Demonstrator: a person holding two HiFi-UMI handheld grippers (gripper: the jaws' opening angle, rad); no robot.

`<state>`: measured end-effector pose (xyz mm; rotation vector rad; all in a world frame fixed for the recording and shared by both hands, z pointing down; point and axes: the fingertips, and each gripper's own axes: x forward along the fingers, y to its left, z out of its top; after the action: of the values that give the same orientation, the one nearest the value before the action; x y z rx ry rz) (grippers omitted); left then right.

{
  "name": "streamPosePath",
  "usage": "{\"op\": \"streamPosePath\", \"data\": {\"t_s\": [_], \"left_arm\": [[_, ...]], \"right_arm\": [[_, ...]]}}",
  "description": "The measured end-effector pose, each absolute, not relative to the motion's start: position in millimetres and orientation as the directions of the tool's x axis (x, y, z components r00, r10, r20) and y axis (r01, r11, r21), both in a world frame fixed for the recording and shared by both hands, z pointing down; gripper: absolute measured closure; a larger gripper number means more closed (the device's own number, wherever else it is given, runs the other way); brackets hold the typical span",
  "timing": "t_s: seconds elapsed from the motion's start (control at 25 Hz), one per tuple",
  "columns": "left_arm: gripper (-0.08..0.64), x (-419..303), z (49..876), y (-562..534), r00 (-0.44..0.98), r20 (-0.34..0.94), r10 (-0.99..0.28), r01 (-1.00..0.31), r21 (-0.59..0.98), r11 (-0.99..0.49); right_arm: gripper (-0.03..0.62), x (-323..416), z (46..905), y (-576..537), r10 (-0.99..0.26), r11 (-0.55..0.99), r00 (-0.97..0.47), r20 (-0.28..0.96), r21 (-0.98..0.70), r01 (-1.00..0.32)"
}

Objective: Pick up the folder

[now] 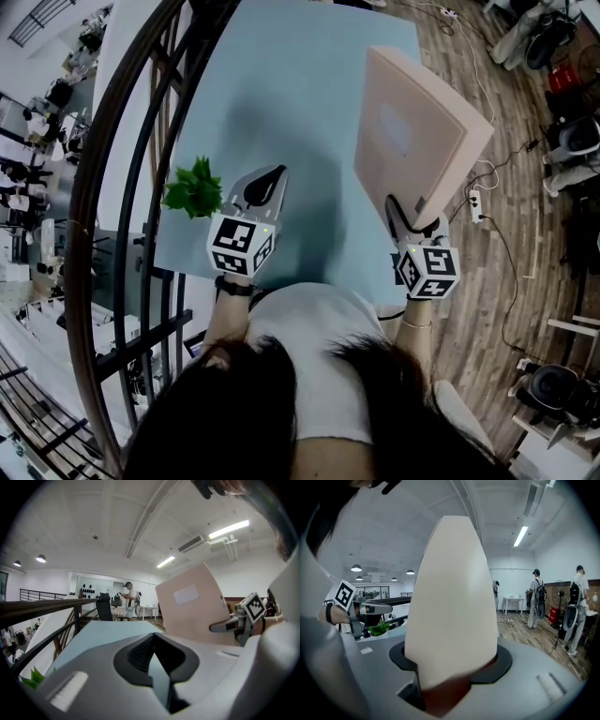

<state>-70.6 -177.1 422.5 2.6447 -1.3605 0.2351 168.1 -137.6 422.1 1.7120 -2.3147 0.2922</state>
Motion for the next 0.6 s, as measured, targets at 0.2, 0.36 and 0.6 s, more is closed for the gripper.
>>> {"op": "streamPosePath", "data": {"t_s": [0.2, 0.36, 0.6], "left_arm": [[0.503, -69.6, 421.6, -178.3, 0.577, 0.209, -0.79, -0.814, 0.069, -0.577], [0.503, -69.1, 421.9, -179.8, 0.576, 0.211, -0.79, -0.814, 0.067, -0.576], [0.503, -72.3, 422.6, -180.8, 0.572, 0.211, -0.792, -0.817, 0.064, -0.573]], "right_arm": [[0.324, 166.7, 421.7, -138.5, -0.906, 0.293, -0.282, 0.316, -0.014, -0.956], [0.324, 165.3, 423.1, -140.1, -0.903, 0.296, -0.285, 0.321, -0.014, -0.955], [0.325, 162.0, 427.6, -142.0, -0.899, 0.299, -0.288, 0.331, -0.018, -0.954]]}}
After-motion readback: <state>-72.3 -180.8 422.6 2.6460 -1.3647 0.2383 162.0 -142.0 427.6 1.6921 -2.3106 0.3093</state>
